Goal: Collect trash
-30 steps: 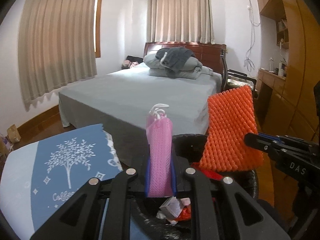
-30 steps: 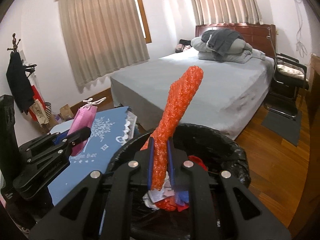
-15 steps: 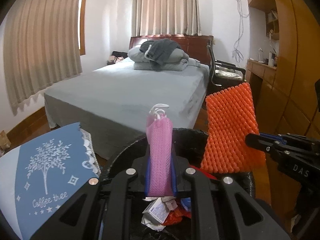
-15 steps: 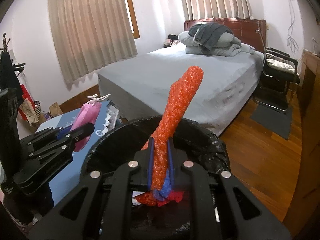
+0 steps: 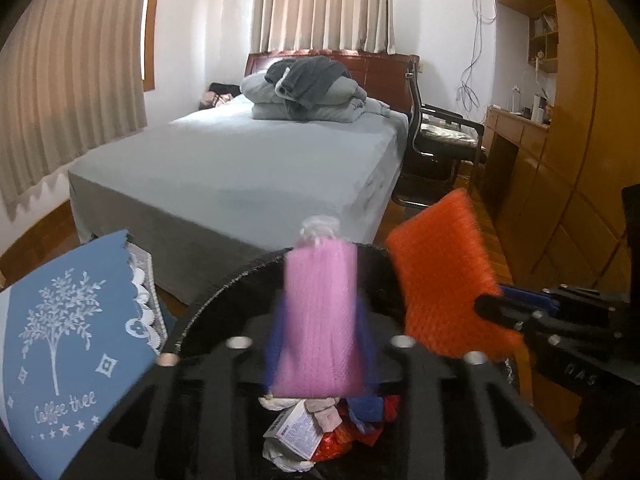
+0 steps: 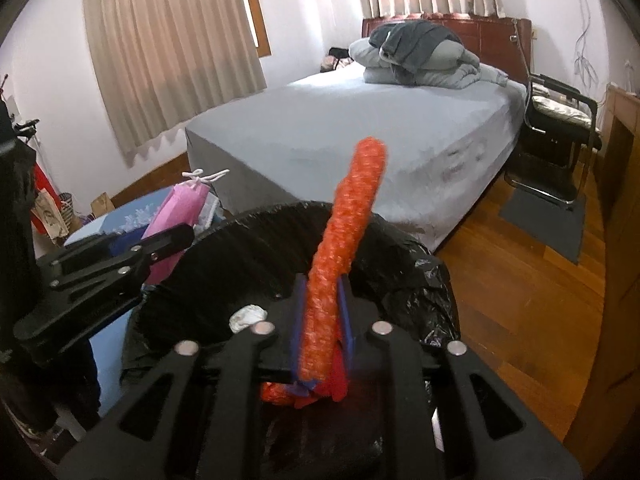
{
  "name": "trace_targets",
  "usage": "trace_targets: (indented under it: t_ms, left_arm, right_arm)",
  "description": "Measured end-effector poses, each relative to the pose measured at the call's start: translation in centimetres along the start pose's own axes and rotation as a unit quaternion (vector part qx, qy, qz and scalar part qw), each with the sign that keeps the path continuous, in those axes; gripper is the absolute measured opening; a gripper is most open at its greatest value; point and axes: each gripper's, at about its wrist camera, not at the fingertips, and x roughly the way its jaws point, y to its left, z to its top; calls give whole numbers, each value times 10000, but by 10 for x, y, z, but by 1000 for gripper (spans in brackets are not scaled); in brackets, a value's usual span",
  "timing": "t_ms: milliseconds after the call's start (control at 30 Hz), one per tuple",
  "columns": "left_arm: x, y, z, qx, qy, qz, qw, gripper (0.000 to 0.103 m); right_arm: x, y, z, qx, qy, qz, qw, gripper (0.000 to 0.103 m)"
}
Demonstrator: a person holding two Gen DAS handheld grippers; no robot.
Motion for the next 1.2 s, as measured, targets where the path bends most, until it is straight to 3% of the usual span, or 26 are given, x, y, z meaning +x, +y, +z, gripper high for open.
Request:
trace_targets:
  t_ms: [300, 400, 567, 1200]
  left_arm:
    - [-8, 18, 2, -136, -97, 217, 9996, 71]
    - [-20, 28, 4, -198, -185, 380, 9989, 83]
    - [-43, 42, 5, -257, -334, 649, 9970, 96]
    - [-137, 55, -11, -499, -641, 1141, 9901, 97]
  right_arm:
    - [0, -3, -2, 43, -106, -254, 9996, 87]
    - [-7, 0, -1, 40, -171, -238, 9996, 94]
    - [-22, 7, 4, -34, -284, -119, 9995, 97]
    - [-93, 71, 16, -154, -671, 319, 9971, 98]
